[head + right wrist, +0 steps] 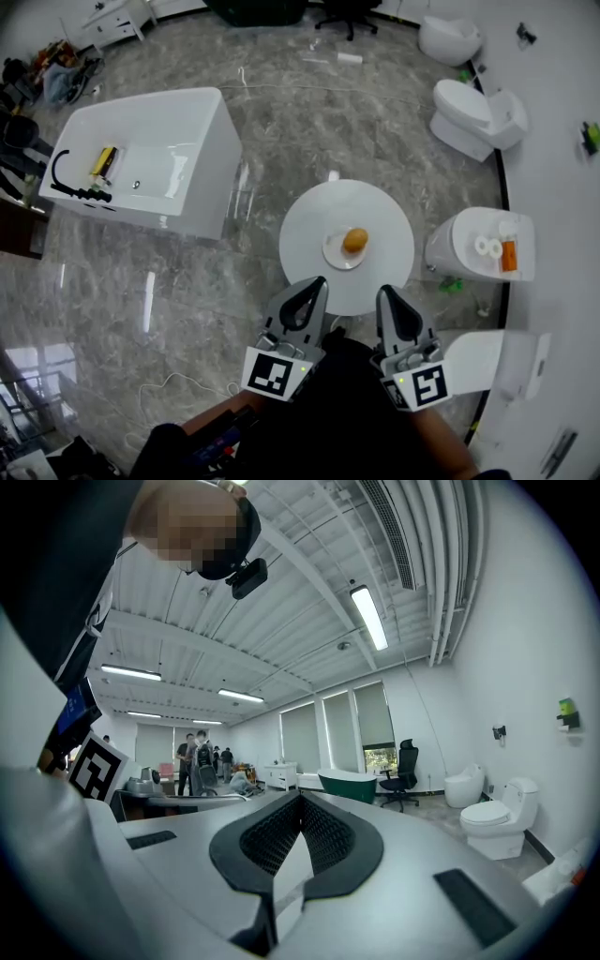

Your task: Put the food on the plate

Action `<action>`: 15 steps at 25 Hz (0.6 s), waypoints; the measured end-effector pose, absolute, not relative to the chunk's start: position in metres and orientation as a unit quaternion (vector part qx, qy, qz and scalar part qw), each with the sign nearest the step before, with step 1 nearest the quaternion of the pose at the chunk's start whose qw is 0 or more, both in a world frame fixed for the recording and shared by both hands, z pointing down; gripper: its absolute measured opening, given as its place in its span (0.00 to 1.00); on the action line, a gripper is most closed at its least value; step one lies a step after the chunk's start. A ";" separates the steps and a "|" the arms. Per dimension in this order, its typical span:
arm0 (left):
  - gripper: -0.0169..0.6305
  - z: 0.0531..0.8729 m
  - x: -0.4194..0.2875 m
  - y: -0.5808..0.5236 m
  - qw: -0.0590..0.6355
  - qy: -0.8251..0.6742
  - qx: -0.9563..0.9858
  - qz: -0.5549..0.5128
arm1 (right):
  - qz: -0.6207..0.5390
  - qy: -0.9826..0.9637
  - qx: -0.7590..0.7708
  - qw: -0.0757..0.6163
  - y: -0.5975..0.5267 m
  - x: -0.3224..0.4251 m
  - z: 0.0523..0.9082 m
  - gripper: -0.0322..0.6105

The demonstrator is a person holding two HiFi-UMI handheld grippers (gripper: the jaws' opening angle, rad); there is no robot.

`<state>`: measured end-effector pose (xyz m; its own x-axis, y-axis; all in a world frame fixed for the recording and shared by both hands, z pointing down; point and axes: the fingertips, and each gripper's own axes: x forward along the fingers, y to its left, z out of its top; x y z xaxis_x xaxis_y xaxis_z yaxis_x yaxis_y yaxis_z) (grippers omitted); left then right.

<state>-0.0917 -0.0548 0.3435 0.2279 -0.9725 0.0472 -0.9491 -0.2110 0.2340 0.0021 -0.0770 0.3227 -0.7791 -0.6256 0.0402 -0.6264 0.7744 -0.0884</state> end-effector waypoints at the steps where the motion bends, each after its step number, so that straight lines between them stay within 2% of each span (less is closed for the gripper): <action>1: 0.03 0.341 -0.092 -0.053 0.102 -0.620 0.776 -0.056 | 0.048 -0.942 0.332 0.002 -0.077 0.001 0.320 0.06; 15: 0.03 0.319 -0.091 -0.031 0.083 -0.639 0.762 -0.063 | 0.059 -0.938 0.342 0.015 -0.069 0.013 0.318 0.06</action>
<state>-0.0911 -0.0311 0.3188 0.1747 -0.9846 0.0092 -0.9637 -0.1691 0.2066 0.0131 -0.0689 0.3178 -0.7656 -0.6397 0.0680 -0.6432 0.7590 -0.1016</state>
